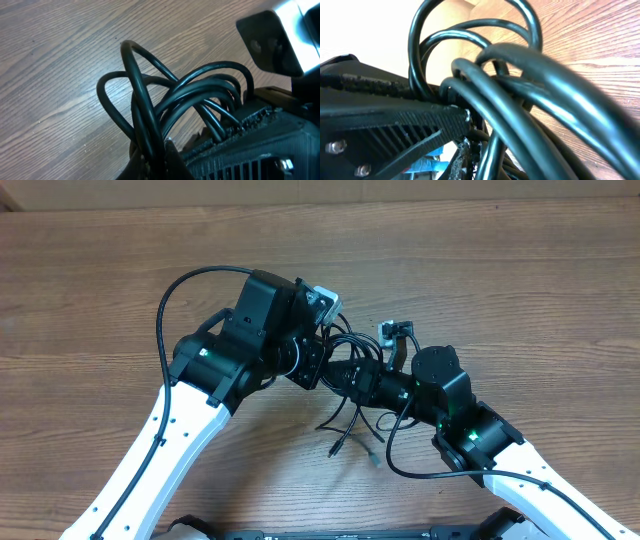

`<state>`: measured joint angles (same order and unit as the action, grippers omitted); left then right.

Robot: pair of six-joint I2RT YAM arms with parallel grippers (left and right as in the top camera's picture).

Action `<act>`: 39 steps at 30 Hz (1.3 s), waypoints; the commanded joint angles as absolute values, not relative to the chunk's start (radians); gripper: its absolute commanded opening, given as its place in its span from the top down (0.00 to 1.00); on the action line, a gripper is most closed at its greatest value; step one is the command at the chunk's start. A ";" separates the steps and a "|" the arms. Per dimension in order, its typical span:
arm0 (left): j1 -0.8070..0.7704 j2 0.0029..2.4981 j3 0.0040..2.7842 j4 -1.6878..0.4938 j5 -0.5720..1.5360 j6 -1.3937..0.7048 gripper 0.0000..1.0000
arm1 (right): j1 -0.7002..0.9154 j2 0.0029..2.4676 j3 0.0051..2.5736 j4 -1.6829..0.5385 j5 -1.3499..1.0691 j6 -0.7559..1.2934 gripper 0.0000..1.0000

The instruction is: Untangle cables

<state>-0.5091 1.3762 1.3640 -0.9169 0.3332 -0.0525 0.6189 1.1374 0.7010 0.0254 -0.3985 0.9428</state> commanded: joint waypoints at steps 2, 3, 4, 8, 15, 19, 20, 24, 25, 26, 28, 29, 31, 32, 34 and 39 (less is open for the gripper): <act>-0.564 1.359 1.387 -0.935 0.615 -0.017 0.96 | 0.622 1.147 0.721 0.032 -0.267 0.947 0.96; -0.564 1.359 1.387 -0.935 0.631 -0.013 0.96 | 0.622 1.147 0.721 0.028 -0.250 0.947 0.96; -0.563 1.359 1.387 -0.935 0.656 -0.004 0.96 | 0.622 1.147 0.721 0.025 -0.239 0.947 0.96; -0.564 1.359 1.387 -0.935 0.771 0.067 0.96 | 0.622 1.151 0.721 0.021 -0.201 0.947 0.96; -0.564 1.359 1.387 -0.935 0.931 0.161 0.96 | 0.622 1.183 0.721 0.020 -0.176 0.947 0.96; -0.563 1.359 1.387 -0.950 0.950 0.190 0.96 | 0.621 1.196 0.721 0.006 -0.096 0.947 0.96; -0.563 1.359 1.387 -0.958 0.951 0.200 0.96 | 0.621 1.196 0.721 -0.002 -0.067 0.947 0.95; -0.562 1.359 1.387 -0.972 0.910 0.217 0.96 | 0.620 1.195 0.721 -0.006 -0.052 0.945 0.74; -0.561 1.359 1.387 -0.971 0.878 0.217 0.96 | 0.620 1.192 0.721 -0.006 -0.053 0.945 0.62; -0.556 1.359 1.387 -0.971 0.833 0.216 0.96 | 0.620 1.188 0.721 -0.006 -0.054 0.938 0.52; -0.540 1.359 1.387 -0.971 0.710 0.183 0.96 | 0.620 1.172 0.721 -0.021 -0.054 0.935 0.30; -0.530 1.359 1.387 -0.970 0.653 0.155 0.96 | 0.620 1.162 0.721 -0.032 -0.055 0.935 0.21; -0.490 1.359 1.387 -0.957 0.524 0.044 0.95 | 0.620 1.116 0.721 -0.087 -0.058 0.934 0.06; -0.471 1.359 1.387 -0.950 0.491 -0.005 0.96 | 0.620 1.095 0.721 -0.113 -0.057 0.934 0.02; -0.431 1.359 1.387 -0.929 0.467 -0.086 0.96 | 0.620 1.047 0.721 -0.168 -0.056 0.927 0.00; -0.368 1.359 1.387 -0.883 0.467 -0.212 0.96 | 0.620 0.943 0.721 -0.250 -0.053 0.908 0.00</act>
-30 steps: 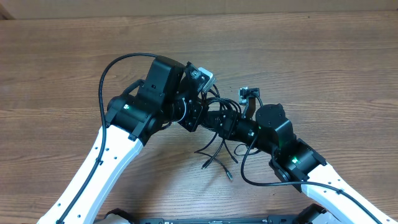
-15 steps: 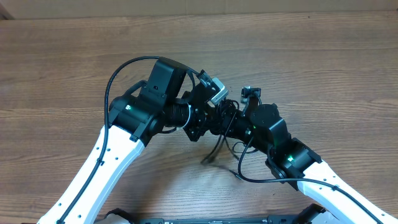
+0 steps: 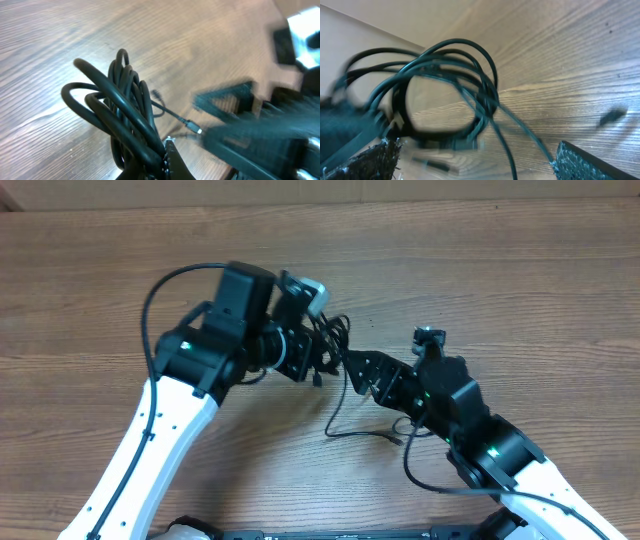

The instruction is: Untangle cables

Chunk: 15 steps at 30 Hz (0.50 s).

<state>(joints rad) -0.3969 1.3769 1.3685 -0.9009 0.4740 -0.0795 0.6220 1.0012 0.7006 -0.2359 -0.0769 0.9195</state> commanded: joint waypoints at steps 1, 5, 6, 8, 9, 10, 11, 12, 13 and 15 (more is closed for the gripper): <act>-0.366 1.359 1.387 -0.881 0.467 -0.228 0.96 | 0.620 0.934 0.721 -0.257 -0.053 0.908 0.00; -0.366 1.359 1.387 -0.882 0.468 -0.252 0.96 | 0.620 0.924 0.721 -0.278 -0.054 0.909 0.00; -0.367 1.359 1.387 -0.882 0.468 -0.252 0.96 | 0.620 0.926 0.721 -0.284 -0.054 0.909 0.00; -0.367 1.359 1.387 -0.882 0.474 -0.252 0.96 | 0.620 0.926 0.721 -0.286 -0.054 0.909 0.00; -0.367 1.359 1.387 -0.882 0.479 -0.252 0.96 | 0.620 0.926 0.721 -0.285 -0.054 0.909 0.00; -0.367 1.359 1.387 -0.882 0.489 -0.252 0.96 | 0.620 0.926 0.721 -0.282 -0.054 0.909 0.00; -0.367 1.359 1.387 -0.882 0.508 -0.250 0.96 | 0.620 0.926 0.721 -0.282 -0.053 0.909 0.00; -0.367 1.359 1.387 -0.881 0.527 -0.241 0.96 | 0.620 0.928 0.721 -0.282 -0.053 0.909 0.00; -0.367 1.359 1.387 -0.881 0.546 -0.224 0.96 | 0.620 0.931 0.721 -0.282 -0.053 0.909 0.00; -0.367 1.359 1.387 -0.882 0.597 -0.149 0.96 | 0.620 0.942 0.721 -0.275 -0.052 0.908 0.00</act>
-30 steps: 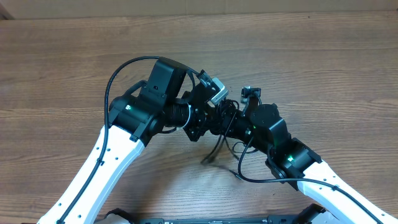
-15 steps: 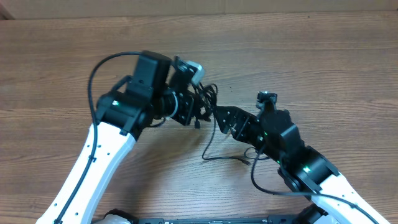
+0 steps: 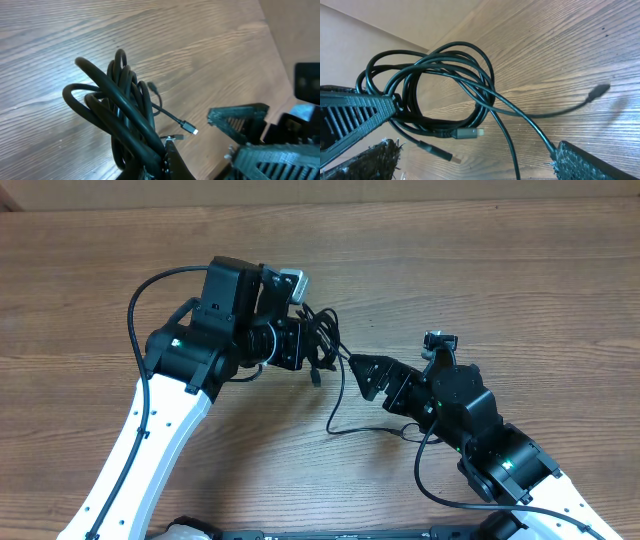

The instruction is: Untangle cables

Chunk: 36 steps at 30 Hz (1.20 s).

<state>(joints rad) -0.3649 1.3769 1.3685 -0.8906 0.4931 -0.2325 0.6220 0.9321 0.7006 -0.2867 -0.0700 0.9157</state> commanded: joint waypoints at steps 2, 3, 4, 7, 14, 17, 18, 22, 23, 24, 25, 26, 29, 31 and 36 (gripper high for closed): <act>-0.367 1.359 1.387 -0.887 0.668 -0.046 0.96 | 0.620 0.959 0.721 -0.268 -0.033 0.908 0.00; -0.367 1.359 1.387 -0.892 0.699 -0.002 0.96 | 0.620 0.968 0.721 -0.264 -0.016 0.908 0.00; -0.367 1.359 1.387 -0.896 0.717 0.029 0.96 | 0.620 0.978 0.721 -0.263 0.008 0.907 0.00; -0.367 1.359 1.387 -0.917 0.769 0.115 0.96 | 0.620 1.000 0.721 -0.252 0.082 0.799 0.00; -0.369 1.359 1.387 -0.984 1.084 0.336 0.96 | 0.619 1.082 0.721 -0.155 0.118 0.558 0.00; -0.369 1.359 1.387 -1.048 1.088 0.388 0.96 | 0.616 1.120 0.721 -0.129 0.202 0.544 0.07; -0.369 1.359 1.387 -1.067 1.075 0.393 0.96 | 0.610 1.126 0.721 -0.128 0.223 0.545 0.35; -0.369 1.359 1.387 -1.109 0.903 0.339 0.96 | 0.575 1.124 0.721 -0.129 0.191 0.552 0.96; -0.369 1.359 1.387 -1.110 0.836 0.302 0.96 | 0.569 1.121 0.721 -0.130 0.176 0.552 0.96; -0.369 1.359 1.387 -1.108 0.766 0.260 0.96 | 0.563 1.118 0.721 -0.133 0.165 0.552 0.96; -0.369 1.359 1.387 -1.104 0.693 0.216 0.96 | 0.558 1.111 0.721 -0.141 0.155 0.553 0.96; -0.369 1.359 1.387 -1.099 0.614 0.165 0.96 | 0.554 1.103 0.721 -0.149 0.154 0.553 0.96; -0.369 1.359 1.387 -1.084 0.388 -0.008 0.96 | 0.548 1.068 0.721 -0.183 0.152 0.553 0.96; -0.369 1.359 1.387 -1.087 0.227 -0.141 0.96 | 0.548 1.031 0.721 -0.217 0.152 0.553 0.96; -0.369 1.359 1.387 -1.126 -0.012 -0.401 0.96 | 0.548 0.892 0.721 -0.312 0.052 0.552 0.96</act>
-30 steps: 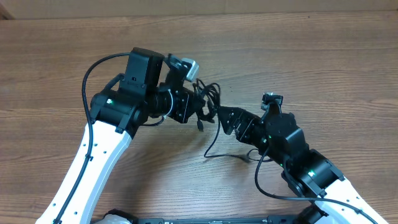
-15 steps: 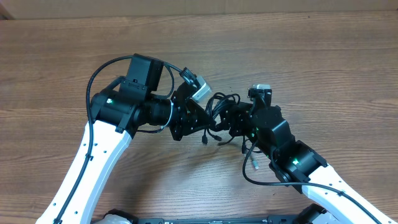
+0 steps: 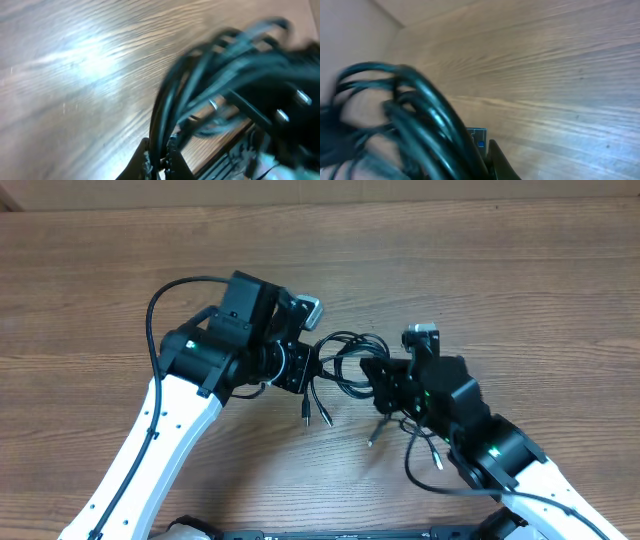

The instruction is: Untangle cables

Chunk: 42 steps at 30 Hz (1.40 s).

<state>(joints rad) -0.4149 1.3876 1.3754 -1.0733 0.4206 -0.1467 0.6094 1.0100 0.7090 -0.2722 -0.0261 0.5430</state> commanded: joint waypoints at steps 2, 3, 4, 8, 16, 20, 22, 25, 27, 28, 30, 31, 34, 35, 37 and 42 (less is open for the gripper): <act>-0.369 1.359 1.387 -1.132 -0.010 -0.429 0.95 | 0.548 0.845 0.721 -0.327 0.019 0.552 0.96; -0.369 1.359 1.387 -1.137 -0.011 -0.436 0.96 | 0.548 0.826 0.721 -0.332 0.016 0.552 0.96; -0.368 1.359 1.387 -1.144 -0.011 -0.435 0.96 | 0.548 0.802 0.721 -0.336 0.017 0.552 0.96; -0.364 1.345 1.388 -1.205 -0.098 -0.516 0.95 | 0.548 0.737 0.722 -0.339 0.024 0.552 0.96; -0.357 1.191 1.388 -1.382 -0.277 -0.779 0.96 | 0.550 0.746 0.721 -0.326 0.004 0.552 0.96; -0.357 1.121 1.388 -1.394 -0.277 -0.833 0.96 | 0.550 0.763 0.721 -0.286 -0.017 0.551 0.96; -0.357 1.101 1.388 -1.388 -0.276 -0.858 0.96 | 0.550 0.762 0.721 -0.278 -0.026 0.548 0.96; -0.360 1.084 1.388 -1.348 -0.240 -0.849 0.95 | 0.550 0.764 0.721 -0.274 -0.028 0.547 0.96; -0.360 1.079 1.388 -1.254 -0.100 -0.688 0.95 | 0.550 0.767 0.721 -0.274 -0.029 0.522 0.96; -0.360 1.079 1.388 -1.216 -0.026 -0.603 0.94 | 0.550 0.768 0.721 -0.274 -0.029 0.518 0.96; -0.360 1.079 1.388 -1.152 0.134 -0.445 0.86 | 0.550 0.772 0.721 -0.273 -0.035 0.518 0.95; -0.360 1.079 1.388 -1.129 0.203 -0.392 0.79 | 0.550 0.775 0.721 -0.270 -0.048 0.518 0.94; -0.360 1.079 1.388 -1.066 0.367 -0.294 0.65 | 0.550 0.797 0.721 -0.263 -0.099 0.513 0.94; -0.360 1.079 1.388 -1.048 0.408 -0.274 0.64 | 0.550 0.812 0.721 -0.263 -0.115 0.503 0.94; -0.360 1.079 1.388 -1.010 0.489 -0.238 0.59 | 0.550 0.844 0.721 -0.259 -0.145 0.486 0.94; -0.360 1.081 1.388 -0.997 0.517 -0.178 0.44 | 0.550 0.943 0.721 -0.110 -0.277 0.485 0.94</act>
